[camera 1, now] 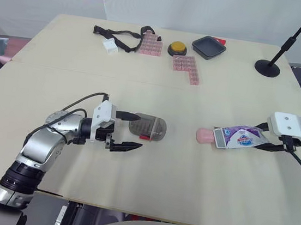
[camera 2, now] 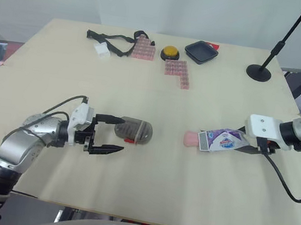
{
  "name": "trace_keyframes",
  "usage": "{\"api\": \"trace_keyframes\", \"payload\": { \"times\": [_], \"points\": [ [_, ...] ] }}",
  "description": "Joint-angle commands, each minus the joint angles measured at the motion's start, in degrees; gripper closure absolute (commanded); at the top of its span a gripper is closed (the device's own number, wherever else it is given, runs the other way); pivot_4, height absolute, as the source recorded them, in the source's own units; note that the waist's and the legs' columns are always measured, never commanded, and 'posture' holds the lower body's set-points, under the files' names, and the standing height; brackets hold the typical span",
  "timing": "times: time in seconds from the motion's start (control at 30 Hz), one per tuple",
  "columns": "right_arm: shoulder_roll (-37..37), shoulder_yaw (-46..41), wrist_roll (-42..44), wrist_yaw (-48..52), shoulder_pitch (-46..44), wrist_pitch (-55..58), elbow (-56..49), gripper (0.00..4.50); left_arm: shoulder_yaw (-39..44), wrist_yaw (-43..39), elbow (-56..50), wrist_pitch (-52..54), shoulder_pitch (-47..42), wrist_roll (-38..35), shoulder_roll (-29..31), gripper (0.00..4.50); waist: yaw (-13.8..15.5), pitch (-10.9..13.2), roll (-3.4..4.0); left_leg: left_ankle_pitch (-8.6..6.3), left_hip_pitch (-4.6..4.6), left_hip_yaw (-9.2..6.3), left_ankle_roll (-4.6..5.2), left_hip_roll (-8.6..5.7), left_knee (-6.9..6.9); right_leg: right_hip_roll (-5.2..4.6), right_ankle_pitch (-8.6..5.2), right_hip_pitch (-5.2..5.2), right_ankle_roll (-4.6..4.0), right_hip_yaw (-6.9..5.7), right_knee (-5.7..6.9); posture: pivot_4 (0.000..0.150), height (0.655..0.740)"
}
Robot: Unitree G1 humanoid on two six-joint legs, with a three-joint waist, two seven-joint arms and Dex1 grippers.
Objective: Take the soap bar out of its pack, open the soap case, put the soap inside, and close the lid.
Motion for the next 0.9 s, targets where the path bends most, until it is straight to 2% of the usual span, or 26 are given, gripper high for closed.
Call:
{"api": "trace_keyframes", "payload": {
  "times": [0.03,0.23,0.37,0.5,0.57,0.77,0.9],
  "points": [
    [-2.9,-4.3,1.8,1.5,-1.6,-0.9,3.9,2.2,2.3,-1.2,0.6,-1.8,0.2,-0.7,1.3,0.0,0.0,0.0,0.0,0.0,0.0,0.0,0.0,0.0,0.01,0.0,0.0,0.0,0.0,0.0,0.0,0.15,0.74],
    [-4.3,-9.9,6.0,3.2,-1.9,0.2,13.6,2.2,2.9,-1.7,1.2,-2.5,0.3,-0.7,1.7,0.0,0.0,0.0,0.0,-0.03,-0.01,0.01,0.06,0.01,0.11,-0.01,-0.01,0.0,-0.02,0.0,0.07,0.15,0.74],
    [-1.8,-16.2,10.6,-2.2,0.4,6.8,16.9,2.2,3.2,-1.0,-0.1,-2.2,0.9,-1.5,0.9,0.0,0.0,0.0,0.0,-0.06,-0.02,0.02,0.12,0.01,0.16,-0.01,-0.02,0.0,-0.03,0.0,0.09,0.15,0.74],
    [3.5,-22.5,12.2,-18.3,3.9,18.3,13.7,2.2,3.7,-0.9,-0.7,-2.5,1.6,-1.9,0.6,0.0,0.0,0.0,-0.02,-0.05,0.0,0.03,0.14,0.06,0.23,0.0,-0.03,-0.03,-0.05,0.02,0.19,0.15,0.74],
    [7.0,-24.8,12.0,-27.5,6.4,24.3,8.6,2.2,4.0,-0.8,-0.6,-2.6,1.7,-2.0,0.5,0.0,0.1,0.0,0.02,-0.04,0.01,0.03,0.14,0.07,0.24,0.01,-0.04,-0.03,-0.07,0.01,0.22,0.15,0.74],
    [25.4,-34.0,12.0,-66.9,4.7,51.2,-10.7,2.2,3.4,-0.4,-2.8,-0.9,1.9,-3.5,0.0,0.0,0.0,-0.2,0.24,0.15,0.05,0.18,-0.17,0.07,0.21,0.04,-0.04,-0.28,-0.07,0.25,0.42,0.15,0.74],
    [34.2,-36.0,11.1,-80.1,3.5,60.5,-18.6,2.2,3.4,-0.1,-3.8,0.2,1.7,-4.6,-0.2,0.0,0.5,-0.2,0.39,0.29,0.03,0.28,-0.39,0.06,0.08,0.06,-0.04,-0.4,-0.08,0.33,0.45,0.15,0.74]
  ]
}}
